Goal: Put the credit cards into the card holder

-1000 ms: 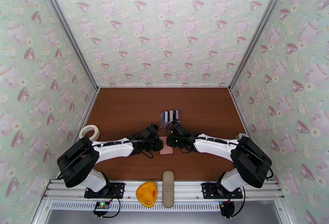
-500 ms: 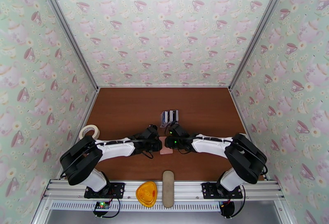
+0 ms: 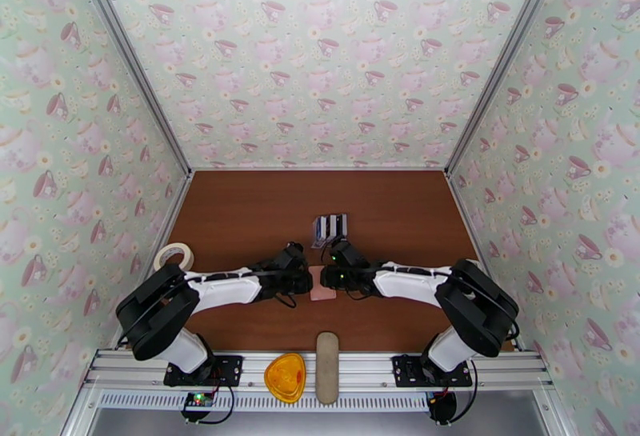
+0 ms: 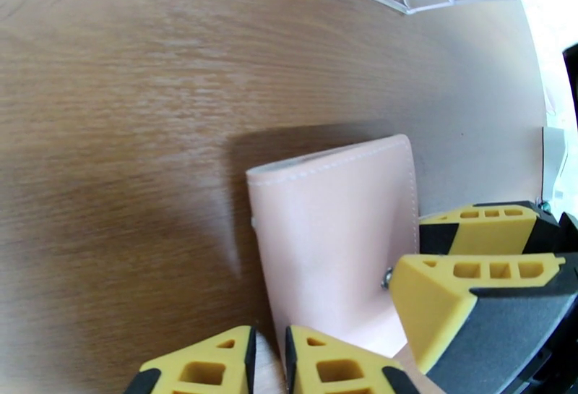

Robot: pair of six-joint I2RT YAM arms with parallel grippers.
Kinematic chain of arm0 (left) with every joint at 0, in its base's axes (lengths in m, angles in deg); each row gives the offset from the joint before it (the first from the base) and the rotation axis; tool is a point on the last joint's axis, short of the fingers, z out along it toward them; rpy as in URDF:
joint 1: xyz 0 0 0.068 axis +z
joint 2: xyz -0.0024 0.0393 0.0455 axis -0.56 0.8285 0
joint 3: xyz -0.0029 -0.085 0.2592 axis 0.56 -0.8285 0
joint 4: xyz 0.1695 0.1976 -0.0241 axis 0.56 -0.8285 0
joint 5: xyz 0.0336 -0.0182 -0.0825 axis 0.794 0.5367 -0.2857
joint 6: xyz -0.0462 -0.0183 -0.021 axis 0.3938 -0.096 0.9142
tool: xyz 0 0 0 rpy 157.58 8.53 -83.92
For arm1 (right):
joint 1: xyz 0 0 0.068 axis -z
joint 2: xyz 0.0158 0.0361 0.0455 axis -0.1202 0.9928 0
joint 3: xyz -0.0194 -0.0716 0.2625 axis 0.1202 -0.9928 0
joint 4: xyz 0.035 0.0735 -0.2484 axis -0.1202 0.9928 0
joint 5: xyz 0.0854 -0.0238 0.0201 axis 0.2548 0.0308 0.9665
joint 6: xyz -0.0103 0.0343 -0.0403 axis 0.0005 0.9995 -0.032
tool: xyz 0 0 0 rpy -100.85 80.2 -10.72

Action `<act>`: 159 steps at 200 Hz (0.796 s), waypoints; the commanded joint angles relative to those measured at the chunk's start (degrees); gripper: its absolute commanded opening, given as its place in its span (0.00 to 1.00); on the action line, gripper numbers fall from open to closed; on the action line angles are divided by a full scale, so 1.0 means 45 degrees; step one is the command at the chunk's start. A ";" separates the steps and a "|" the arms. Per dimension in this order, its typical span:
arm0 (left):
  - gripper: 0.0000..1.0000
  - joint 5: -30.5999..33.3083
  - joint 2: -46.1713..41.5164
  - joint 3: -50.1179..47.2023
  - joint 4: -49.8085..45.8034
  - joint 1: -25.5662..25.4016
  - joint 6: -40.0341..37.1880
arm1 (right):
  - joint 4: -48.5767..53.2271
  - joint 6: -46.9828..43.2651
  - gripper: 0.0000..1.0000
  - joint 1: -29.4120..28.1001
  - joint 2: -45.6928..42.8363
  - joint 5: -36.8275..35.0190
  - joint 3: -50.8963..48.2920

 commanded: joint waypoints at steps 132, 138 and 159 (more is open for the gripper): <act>0.18 -0.0397 0.1531 0.0703 -0.0029 0.0939 -0.0928 | -0.1531 0.1176 0.35 -0.0022 -0.0941 0.1468 -0.0329; 0.18 -0.0445 0.1581 0.0751 -0.0031 0.0959 -0.0932 | -0.1550 0.1214 0.35 -0.0016 -0.0990 0.1472 -0.0329; 0.18 -0.0554 0.1596 0.0806 -0.0031 0.1030 -0.0972 | -0.1507 0.1316 0.35 -0.0011 -0.1208 0.1414 -0.0293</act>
